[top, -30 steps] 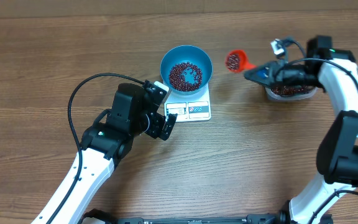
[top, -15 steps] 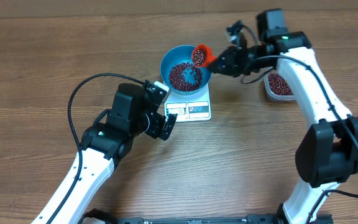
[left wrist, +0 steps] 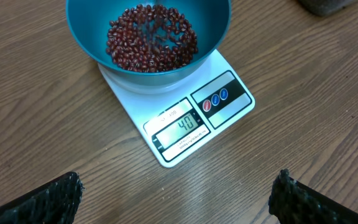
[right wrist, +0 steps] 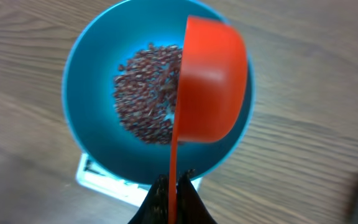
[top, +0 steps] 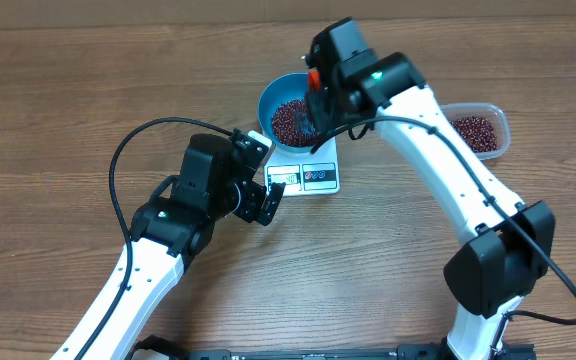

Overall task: Scoop item into bowl and weigh 150g on scale
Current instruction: 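Tilt the scoop over the blue bowl to pour beans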

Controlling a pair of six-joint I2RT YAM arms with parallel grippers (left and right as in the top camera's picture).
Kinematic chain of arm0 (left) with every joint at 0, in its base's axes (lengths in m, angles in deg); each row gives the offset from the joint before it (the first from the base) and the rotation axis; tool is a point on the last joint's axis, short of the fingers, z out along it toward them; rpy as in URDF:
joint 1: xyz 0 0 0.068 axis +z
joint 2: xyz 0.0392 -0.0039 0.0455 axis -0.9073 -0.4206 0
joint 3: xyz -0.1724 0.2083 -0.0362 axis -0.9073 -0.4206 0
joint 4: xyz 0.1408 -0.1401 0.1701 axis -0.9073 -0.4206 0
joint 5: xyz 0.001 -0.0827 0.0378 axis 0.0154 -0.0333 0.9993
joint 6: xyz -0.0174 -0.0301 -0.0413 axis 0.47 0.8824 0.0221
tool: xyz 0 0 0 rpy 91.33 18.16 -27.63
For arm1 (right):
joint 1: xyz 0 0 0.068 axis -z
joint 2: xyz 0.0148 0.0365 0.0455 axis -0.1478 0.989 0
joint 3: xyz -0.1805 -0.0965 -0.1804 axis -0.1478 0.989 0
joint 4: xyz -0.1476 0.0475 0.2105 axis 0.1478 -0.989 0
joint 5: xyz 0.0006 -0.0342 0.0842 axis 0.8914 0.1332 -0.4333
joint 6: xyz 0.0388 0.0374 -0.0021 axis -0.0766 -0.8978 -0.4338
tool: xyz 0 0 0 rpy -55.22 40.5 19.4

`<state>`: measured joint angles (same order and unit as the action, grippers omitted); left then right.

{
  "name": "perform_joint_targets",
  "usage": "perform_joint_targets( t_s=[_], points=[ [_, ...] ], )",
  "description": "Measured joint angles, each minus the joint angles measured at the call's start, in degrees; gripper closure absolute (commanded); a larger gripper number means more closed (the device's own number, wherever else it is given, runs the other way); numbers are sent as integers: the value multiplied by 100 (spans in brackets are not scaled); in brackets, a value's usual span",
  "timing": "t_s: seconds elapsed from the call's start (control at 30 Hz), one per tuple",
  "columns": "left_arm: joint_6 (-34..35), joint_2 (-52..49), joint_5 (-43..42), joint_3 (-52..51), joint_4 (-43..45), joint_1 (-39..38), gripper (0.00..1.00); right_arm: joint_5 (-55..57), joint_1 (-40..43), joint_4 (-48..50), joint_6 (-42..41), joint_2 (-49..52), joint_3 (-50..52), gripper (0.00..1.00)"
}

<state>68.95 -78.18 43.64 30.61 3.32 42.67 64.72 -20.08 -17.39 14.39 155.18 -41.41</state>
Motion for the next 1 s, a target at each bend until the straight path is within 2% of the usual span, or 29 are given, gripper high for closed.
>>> perform_joint_targets(
  t_s=[0.13,0.4,0.57,0.8,1.0],
  points=[
    [0,0,0,0,0,0,1,693,-243,-2,37,0,0,96],
    [0,0,0,0,0,0,1,1064,-264,4,114,0,0,96],
    [2,0,0,0,0,0,0,918,-251,26,133,0,0,96],
    [2,0,0,0,0,0,0,133,-11,107,168,0,0,96],
    [0,0,0,0,0,0,0,9,162,103,238,0,0,96]
  ],
)
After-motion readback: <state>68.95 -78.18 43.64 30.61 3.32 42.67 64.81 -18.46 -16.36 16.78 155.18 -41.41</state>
